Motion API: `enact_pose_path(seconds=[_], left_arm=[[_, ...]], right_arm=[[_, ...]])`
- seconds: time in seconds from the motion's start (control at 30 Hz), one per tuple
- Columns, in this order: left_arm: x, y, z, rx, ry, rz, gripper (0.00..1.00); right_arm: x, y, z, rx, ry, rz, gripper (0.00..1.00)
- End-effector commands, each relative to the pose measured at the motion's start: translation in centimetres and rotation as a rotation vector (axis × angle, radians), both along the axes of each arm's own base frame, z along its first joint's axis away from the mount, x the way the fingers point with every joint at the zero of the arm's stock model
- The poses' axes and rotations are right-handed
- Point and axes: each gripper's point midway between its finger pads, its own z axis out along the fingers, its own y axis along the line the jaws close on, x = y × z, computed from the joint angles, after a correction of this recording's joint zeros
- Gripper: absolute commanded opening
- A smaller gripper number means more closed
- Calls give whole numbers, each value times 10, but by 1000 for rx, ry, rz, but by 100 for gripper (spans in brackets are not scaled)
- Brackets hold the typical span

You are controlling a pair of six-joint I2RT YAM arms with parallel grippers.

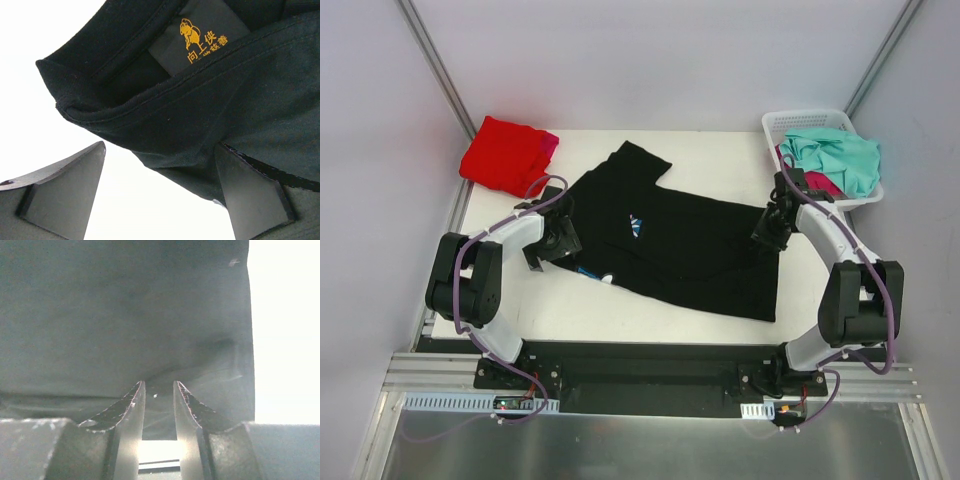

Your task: Fold and stack the t-shirts

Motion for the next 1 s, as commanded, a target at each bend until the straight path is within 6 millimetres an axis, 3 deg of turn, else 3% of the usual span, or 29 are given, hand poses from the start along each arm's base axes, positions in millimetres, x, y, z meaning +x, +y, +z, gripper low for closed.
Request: enact_pose_path(seconds=[0.0, 0.27, 0.47, 0.97], left_arm=[[-7, 1, 5, 17, 24, -32, 90], [-8, 0, 6, 10, 22, -34, 90], [-7, -1, 8, 6, 16, -36, 90], [-7, -3, 7, 1, 23, -37, 90]], right_arm=[[-18, -31, -8, -108, 79, -59, 32], [-28, -69, -15, -166, 83, -187, 30], [-33, -83, -20, -167, 111, -223, 30], [-31, -70, -38, -81, 135, -202, 29]])
